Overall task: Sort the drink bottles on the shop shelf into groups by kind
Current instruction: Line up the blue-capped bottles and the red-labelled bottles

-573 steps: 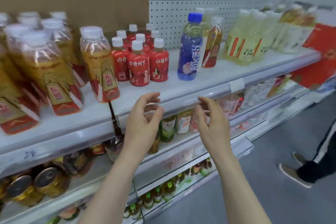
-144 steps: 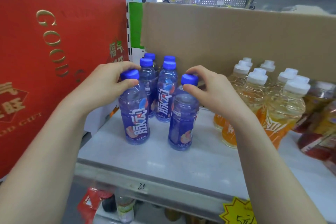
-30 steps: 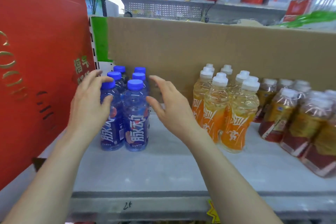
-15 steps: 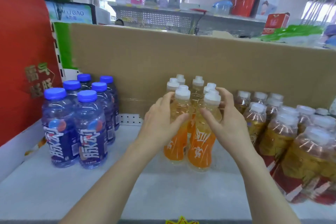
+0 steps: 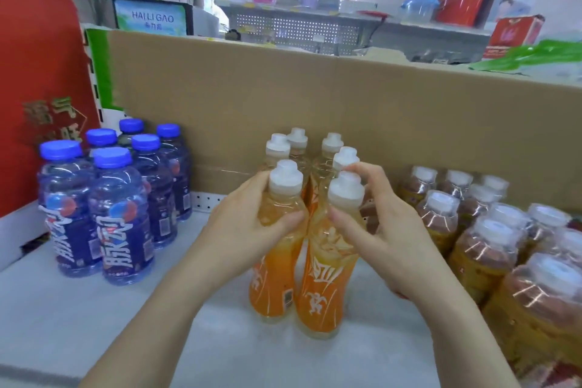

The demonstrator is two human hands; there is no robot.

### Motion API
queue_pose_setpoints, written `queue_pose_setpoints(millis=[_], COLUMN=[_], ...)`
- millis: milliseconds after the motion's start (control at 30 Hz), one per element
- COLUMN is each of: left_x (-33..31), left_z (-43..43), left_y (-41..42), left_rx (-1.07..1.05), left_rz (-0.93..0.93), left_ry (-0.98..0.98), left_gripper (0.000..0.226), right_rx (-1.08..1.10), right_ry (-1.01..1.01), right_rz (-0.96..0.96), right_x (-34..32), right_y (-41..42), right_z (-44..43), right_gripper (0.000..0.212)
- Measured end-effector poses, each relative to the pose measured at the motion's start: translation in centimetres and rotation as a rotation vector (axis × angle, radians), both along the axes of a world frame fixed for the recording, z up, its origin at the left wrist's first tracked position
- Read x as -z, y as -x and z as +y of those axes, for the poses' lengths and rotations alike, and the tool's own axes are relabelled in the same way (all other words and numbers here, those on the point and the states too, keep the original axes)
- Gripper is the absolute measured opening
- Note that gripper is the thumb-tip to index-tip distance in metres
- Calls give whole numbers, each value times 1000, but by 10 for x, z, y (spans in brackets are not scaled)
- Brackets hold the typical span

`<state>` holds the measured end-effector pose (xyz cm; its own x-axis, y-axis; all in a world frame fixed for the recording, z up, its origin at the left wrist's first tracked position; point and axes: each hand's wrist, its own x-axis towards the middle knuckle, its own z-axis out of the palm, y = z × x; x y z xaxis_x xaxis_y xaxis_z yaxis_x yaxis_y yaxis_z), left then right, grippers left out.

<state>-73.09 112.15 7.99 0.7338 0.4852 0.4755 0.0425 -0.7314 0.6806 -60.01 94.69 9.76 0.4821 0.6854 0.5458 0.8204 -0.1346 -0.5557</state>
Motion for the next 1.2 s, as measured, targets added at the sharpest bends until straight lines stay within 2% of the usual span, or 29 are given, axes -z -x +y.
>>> queue_pose_setpoints(millis=[67,133,167,233,300,400,467,600,767,900,1067,1200], left_x=[-7,-18,-26,-41,-54,-58,-56,-52,-48,-50,-45,-43], left_z=[6,15,21,38,56,79,86,91,92,96,94,89], left_y=[4,7,6,-3,-19,-49,-59,-69,-71,-68,-65,-64], left_rx=[41,45,26,-45,-100,-38,0,25,200,238,236,314], left_rz=[42,1,-70,-195,-118,124,197,157,129,137,110,104], left_ry=[4,31,56,89,35,-42,-45,-98,-4,5,-23,21], left_gripper=[59,68,64,41,34,52,56,36,39,41,40,40], right_rx=[-29,-19,24,174,269,231,195,200,90,43,74,-3], right_ry=[40,-13,-85,-162,-2,448,551,429,300,311,283,284], right_rz=[57,136,142,63,-2,52,98,17,54,111,-4,14], right_x=[-9,-25,-36,-57,-77,-85,-79,-64,-53,-53,-48,-45], right_y=[1,0,-4,-23,-45,-68,-73,-77,-81,-85,-82,-81], right_z=[-3,-3,0,13,28,49,56,63,75,75,76,71], right_gripper=[43,35,29,20,27,52,63,50,38,42,42,44])
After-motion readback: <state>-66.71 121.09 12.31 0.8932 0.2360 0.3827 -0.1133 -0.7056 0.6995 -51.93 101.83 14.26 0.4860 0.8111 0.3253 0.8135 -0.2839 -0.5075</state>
